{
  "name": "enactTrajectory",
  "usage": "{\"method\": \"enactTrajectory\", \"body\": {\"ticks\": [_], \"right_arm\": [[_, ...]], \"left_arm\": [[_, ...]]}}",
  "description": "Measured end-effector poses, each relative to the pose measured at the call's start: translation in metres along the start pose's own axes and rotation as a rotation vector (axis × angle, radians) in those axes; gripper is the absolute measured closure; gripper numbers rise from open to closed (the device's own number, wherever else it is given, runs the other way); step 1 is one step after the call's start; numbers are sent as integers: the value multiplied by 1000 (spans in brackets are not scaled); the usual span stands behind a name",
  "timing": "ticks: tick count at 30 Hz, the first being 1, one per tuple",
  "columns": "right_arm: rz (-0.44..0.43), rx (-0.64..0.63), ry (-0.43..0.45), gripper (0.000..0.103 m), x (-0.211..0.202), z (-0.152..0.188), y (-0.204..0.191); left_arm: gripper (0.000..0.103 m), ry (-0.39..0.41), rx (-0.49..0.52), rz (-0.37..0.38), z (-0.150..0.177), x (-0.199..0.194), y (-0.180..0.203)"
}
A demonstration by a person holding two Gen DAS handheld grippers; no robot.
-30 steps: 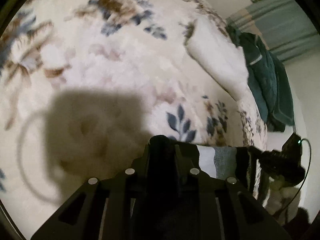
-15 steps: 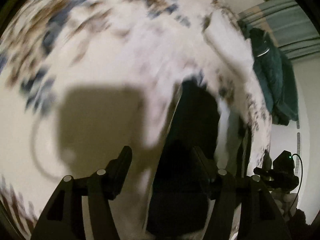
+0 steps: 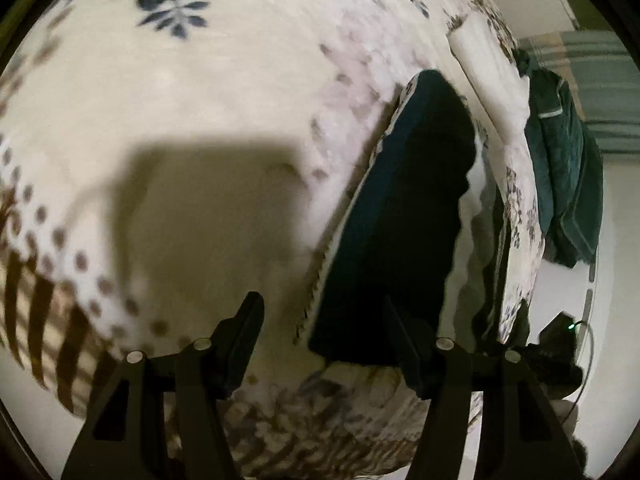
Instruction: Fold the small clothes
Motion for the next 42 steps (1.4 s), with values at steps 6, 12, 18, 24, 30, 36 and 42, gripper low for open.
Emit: {"method": "enactTrajectory", "body": {"ticks": [6,12,18,24,30,36,42], "right_arm": [[-207,182,89,40,-3,11,15],[-209,226,129,86,22,19,19],[-162,94,226,91,-23,25,-4],[-78,138,19,83,13,40,32],[-376,354,65,41,10,62,53],[-553,286,20,30,57,67,24],[-608,239,123,86,74,42,3]], "left_arm": [[44,-99,-201,173,19,9,6],[73,-83,-392,226,18,36,12],[96,27,-226,181,15,1,35],[92,-61,-270,168,23,27,11],[47,-89,-265,194,30,14,3],[47,-162,-315,315,41,47,33],[62,-127,-492,477,46,63,46]]}}
Point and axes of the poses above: each gripper's, at about its wrist camera, not at the fingertips, and x roughly the way its jaws point, y to its right, z to its underside, the point moved 9 cm from there along x, roughly the way its jaws point, and after that the axes turned 14 degrees about -z, right-handed, at the moved point
